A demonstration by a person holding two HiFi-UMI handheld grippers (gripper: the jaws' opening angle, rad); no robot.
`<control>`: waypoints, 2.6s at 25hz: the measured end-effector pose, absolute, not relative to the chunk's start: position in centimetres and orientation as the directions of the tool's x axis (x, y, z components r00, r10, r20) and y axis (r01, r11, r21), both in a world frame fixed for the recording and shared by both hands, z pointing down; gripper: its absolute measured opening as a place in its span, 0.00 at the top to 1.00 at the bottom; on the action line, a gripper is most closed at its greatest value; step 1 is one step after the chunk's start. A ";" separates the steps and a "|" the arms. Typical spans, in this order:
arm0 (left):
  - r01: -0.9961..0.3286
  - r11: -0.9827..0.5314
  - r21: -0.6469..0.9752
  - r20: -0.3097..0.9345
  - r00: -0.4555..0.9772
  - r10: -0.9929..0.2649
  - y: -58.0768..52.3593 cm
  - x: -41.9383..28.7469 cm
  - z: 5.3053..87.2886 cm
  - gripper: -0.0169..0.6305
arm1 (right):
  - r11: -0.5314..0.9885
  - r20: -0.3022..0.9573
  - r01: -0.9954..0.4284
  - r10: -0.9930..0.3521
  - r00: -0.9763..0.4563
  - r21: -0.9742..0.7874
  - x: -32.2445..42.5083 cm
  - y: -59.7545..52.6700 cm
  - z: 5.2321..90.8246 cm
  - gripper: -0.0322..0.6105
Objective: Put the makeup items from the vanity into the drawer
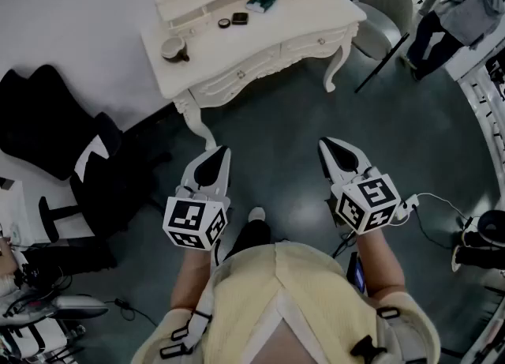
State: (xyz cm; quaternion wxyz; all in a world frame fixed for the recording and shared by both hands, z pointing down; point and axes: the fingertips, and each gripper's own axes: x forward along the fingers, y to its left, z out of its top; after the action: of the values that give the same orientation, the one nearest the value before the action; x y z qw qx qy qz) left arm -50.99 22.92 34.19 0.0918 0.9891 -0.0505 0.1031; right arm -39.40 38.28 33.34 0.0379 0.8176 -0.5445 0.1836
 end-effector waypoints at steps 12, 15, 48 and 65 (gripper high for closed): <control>-0.111 -0.985 0.133 0.232 0.970 -0.078 16.5 -47.8 35.6 0.98 | -0.383 0.384 -0.909 -0.874 0.299 -0.163 -37.9 31.1 35.5 0.95; -0.104 -0.988 0.117 0.235 0.969 -0.075 15.2 -46.6 35.9 0.98 | -0.385 0.404 -0.908 -0.866 0.294 -0.165 -37.6 29.7 36.3 0.95; -0.265 -0.963 0.042 0.387 0.893 -0.229 7.2 -24.8 39.6 0.69 | -0.072 0.459 -0.967 -0.887 -0.050 -0.243 -17.4 18.7 40.9 0.95; -0.320 -0.945 -0.059 0.488 0.817 -0.307 3.3 -19.4 40.9 0.59 | 0.068 0.467 -0.957 -0.861 -0.200 -0.283 -11.1 16.1 43.0 0.95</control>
State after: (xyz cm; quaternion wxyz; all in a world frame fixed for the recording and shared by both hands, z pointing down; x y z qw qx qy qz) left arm -19.41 3.33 40.88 0.0128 0.9530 -0.1647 0.2538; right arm -11.11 16.14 43.00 0.0879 0.6264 -0.7255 0.2710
